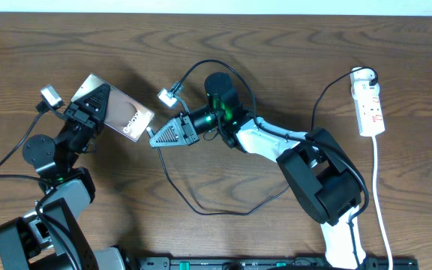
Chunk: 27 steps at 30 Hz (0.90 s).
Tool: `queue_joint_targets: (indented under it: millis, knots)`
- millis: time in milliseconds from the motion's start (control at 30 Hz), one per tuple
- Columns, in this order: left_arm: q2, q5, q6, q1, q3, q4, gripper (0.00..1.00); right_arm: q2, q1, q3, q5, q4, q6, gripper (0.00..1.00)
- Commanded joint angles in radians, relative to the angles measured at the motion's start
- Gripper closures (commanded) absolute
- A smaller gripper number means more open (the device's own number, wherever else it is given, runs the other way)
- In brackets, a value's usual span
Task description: Plug charger to phone and switch on socket
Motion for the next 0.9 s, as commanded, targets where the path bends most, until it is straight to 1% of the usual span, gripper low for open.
queue_joint_targets:
  millis: [0,300,500,733,867]
  knots:
    - [-0.012,0.038,0.013,-0.016,0.010,0.012,0.93,-0.004,0.016,0.018,-0.004,0.012,-0.003,0.99]
    - [-0.012,0.049,0.013,-0.016,0.010,0.012,0.93,-0.004,0.011,0.018,-0.016,0.012,-0.007,0.99]
    - [-0.012,0.109,0.014,-0.016,0.010,0.016,0.92,-0.004,-0.011,0.018,-0.045,0.011,-0.007,0.99]
    - [-0.012,0.222,0.014,-0.016,0.011,0.106,0.92,-0.004,-0.028,0.018,-0.071,0.011,-0.007,0.99]
    - [-0.012,0.268,0.014,-0.016,0.011,0.114,0.93,-0.004,-0.030,0.018,-0.072,0.011,-0.007,0.99]
